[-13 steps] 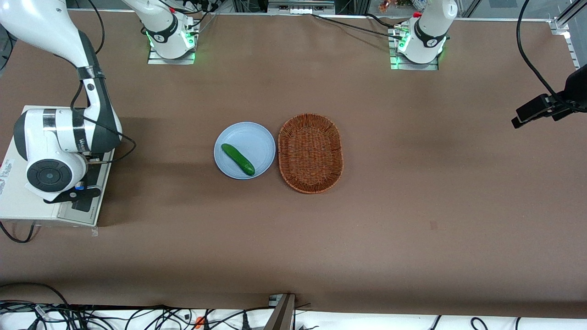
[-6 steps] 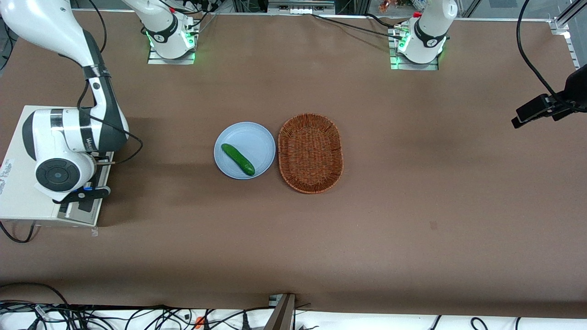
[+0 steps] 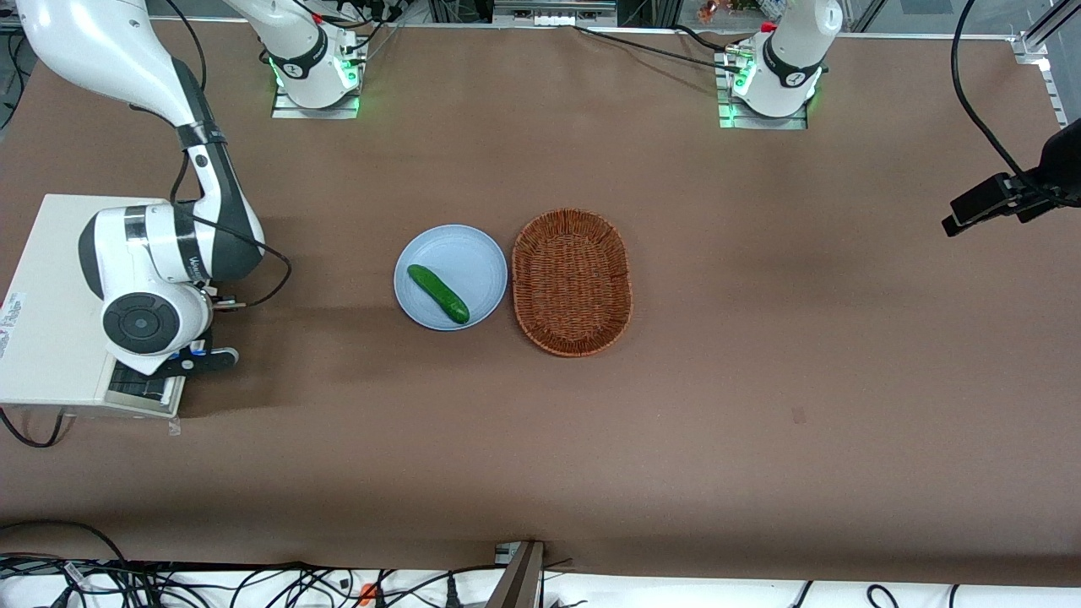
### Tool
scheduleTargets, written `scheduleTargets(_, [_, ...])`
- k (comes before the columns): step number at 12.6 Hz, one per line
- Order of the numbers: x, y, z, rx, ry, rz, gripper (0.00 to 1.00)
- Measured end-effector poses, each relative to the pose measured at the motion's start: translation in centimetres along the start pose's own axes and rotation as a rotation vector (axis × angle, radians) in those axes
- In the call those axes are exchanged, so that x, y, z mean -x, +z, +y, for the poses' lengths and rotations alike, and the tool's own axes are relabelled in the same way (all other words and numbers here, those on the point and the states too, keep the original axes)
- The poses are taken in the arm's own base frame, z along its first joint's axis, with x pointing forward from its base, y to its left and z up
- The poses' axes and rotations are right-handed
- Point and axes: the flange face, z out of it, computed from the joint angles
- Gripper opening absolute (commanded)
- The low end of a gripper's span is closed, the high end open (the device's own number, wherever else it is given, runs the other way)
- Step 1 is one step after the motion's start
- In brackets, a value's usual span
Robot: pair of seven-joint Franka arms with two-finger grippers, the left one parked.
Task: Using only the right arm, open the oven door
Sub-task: 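Pull the handle outward and down with the right gripper, swinging the door open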
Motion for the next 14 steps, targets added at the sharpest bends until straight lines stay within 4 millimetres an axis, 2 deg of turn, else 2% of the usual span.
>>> scheduleTargets(3, [-1.3,1.3,-2.2,-0.038,-0.012,0.017,0.00])
scheduleTargets(7, [-3.4,4.2,-5.4,-0.059,-0.047,0.036,0.00])
scheduleTargets(14, [-6.0,9.5,-7.9,-0.081,-0.071,0.052,0.00])
